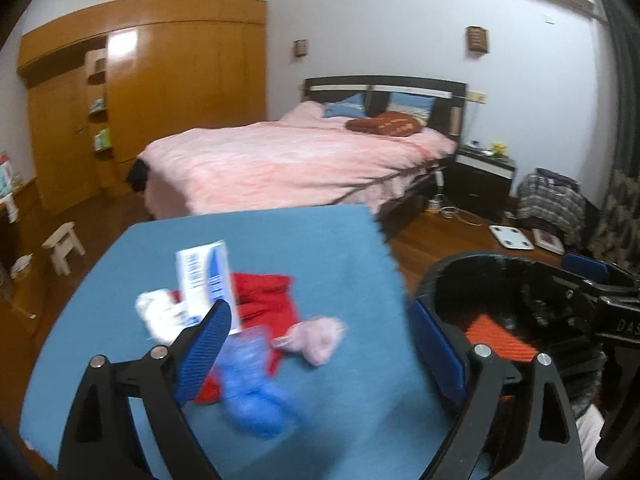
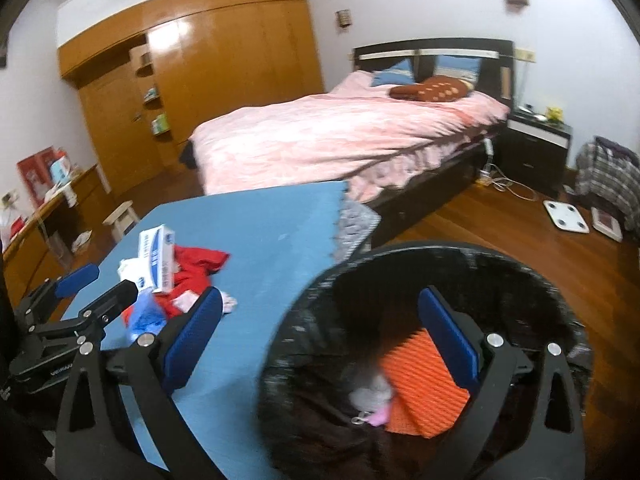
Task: Collect trash
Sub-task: 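Move both tools over the bin and release the sock and foam net, then grasp the pink sock with the right tool from the table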
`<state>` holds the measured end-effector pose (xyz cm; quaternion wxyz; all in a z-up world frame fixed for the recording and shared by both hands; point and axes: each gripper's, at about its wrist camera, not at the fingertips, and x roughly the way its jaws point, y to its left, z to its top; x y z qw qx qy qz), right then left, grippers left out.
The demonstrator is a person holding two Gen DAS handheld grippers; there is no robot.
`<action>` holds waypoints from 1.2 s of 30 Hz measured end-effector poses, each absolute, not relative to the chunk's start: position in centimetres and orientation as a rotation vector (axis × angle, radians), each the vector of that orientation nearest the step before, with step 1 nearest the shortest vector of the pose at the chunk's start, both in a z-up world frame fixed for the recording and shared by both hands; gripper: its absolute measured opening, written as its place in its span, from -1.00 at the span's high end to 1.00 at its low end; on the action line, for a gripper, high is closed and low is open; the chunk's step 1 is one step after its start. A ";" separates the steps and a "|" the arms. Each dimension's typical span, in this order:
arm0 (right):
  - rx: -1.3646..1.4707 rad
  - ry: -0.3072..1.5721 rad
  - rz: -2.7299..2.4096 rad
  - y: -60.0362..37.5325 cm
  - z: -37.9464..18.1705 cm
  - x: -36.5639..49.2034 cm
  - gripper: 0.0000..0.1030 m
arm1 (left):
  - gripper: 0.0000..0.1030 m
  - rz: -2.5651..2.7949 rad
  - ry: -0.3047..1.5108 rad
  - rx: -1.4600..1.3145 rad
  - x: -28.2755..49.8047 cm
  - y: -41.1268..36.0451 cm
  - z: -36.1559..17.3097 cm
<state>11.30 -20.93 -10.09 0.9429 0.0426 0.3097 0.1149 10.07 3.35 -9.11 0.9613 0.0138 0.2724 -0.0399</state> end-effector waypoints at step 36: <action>-0.065 0.819 0.347 -5.1 -19.6 18.9 -0.63 | -0.68 0.156 0.625 -0.058 11.6 16.0 -14.4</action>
